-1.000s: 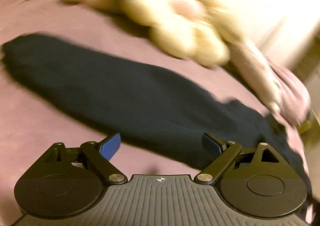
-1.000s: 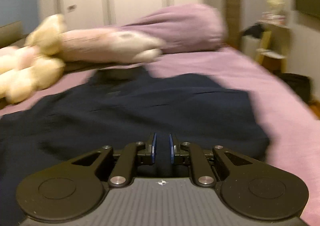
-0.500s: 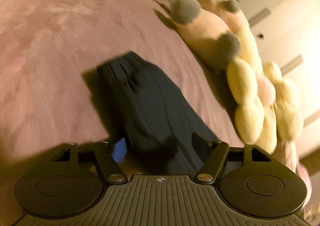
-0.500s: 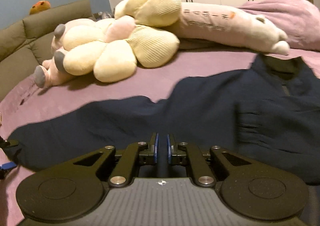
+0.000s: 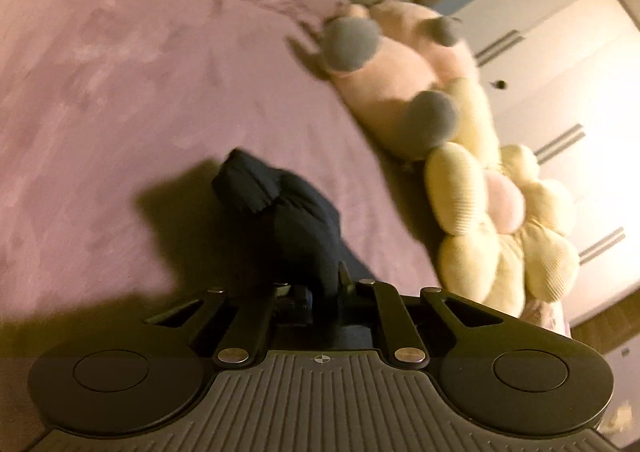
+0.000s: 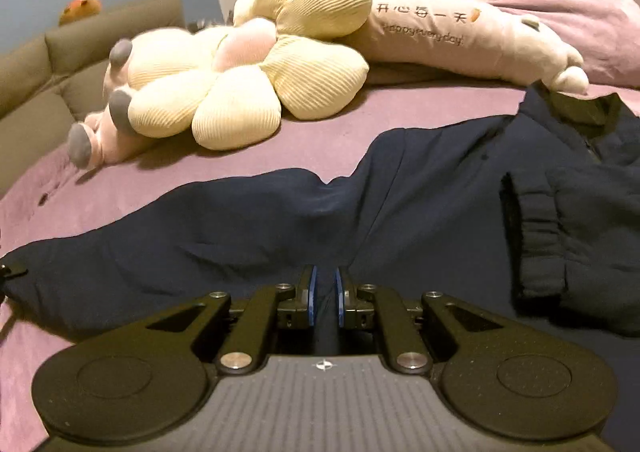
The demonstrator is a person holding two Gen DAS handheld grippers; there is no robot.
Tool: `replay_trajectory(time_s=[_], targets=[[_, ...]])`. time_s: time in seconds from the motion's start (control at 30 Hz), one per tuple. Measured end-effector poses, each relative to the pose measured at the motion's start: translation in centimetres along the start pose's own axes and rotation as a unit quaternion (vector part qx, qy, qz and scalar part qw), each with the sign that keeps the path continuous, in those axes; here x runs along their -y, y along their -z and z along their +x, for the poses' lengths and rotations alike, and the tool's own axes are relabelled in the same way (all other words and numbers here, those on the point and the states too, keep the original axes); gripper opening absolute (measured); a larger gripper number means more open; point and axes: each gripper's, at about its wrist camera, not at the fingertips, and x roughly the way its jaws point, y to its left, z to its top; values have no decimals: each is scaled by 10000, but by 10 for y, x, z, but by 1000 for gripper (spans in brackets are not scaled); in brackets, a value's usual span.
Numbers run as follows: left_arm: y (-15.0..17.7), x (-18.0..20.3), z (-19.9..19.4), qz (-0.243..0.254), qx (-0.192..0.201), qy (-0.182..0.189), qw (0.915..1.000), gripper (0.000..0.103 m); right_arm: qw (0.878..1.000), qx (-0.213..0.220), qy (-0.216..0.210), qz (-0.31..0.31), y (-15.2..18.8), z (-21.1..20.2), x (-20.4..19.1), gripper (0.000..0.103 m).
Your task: Fold large clothes
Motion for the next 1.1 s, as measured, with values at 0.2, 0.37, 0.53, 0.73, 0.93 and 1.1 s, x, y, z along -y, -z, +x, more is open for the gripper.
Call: replay_trajectory(time_s=[0.2, 0.37, 0.53, 0.73, 0.93, 1.1], targets=[[19, 84, -26, 1049, -46, 771, 9915, 11, 9996, -208, -187, -94, -3, 4, 11, 10], [96, 179, -42, 2228, -412, 1616, 9605, 11, 9957, 456, -337, 739, -2, -54, 43, 11], [215, 253, -22, 2986, -1148, 2052, 9250, 12, 9854, 906, -269, 1418, 17, -118, 97, 12], [343, 278, 28, 3734, -1797, 1342, 9001, 50, 9784, 744, 182, 1919, 46, -153, 163, 13], [368, 265, 49, 4012, -1757, 1150, 8916, 89, 9680, 332, 288, 2469, 62, -153, 213, 13], [345, 263, 4, 4050, -1750, 1295, 8880, 97, 9654, 449, 63, 2568, 53, -157, 214, 18]])
